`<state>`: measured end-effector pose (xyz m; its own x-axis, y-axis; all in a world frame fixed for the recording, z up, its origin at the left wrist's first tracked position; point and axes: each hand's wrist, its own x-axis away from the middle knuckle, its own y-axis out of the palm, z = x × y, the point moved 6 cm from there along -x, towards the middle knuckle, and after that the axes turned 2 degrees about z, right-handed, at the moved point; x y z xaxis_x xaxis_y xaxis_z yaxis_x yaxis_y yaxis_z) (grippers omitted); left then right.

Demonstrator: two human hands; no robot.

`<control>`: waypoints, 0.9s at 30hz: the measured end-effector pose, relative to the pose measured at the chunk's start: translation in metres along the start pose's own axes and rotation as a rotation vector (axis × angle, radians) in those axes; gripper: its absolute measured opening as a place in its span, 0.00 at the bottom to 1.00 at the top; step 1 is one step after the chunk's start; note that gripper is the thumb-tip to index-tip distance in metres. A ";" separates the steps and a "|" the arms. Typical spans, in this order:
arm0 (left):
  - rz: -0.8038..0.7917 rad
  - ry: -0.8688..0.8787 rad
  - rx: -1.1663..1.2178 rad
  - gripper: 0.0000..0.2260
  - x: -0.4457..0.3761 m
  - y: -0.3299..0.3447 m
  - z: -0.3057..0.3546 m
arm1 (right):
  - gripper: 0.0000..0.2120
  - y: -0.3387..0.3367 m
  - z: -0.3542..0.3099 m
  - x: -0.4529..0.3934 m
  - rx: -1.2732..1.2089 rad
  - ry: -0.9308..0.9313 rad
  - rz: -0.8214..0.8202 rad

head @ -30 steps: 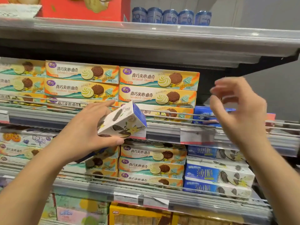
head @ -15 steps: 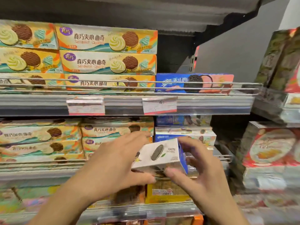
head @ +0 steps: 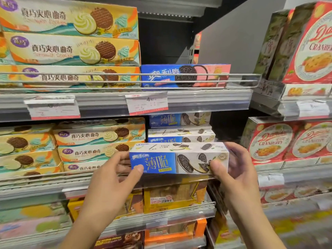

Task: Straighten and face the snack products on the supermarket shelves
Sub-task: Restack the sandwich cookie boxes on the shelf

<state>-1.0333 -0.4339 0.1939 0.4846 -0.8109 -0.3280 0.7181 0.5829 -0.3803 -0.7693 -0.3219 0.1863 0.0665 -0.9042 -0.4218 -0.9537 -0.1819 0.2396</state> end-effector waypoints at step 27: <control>0.031 0.073 0.065 0.33 -0.039 0.075 0.040 | 0.21 -0.018 0.018 -0.076 0.345 -0.111 0.158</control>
<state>-0.9786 -0.3609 0.2128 0.4712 -0.7854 -0.4013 0.7353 0.6011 -0.3131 -0.7626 -0.2430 0.1978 -0.1032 -0.8598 -0.5002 -0.9935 0.1137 0.0095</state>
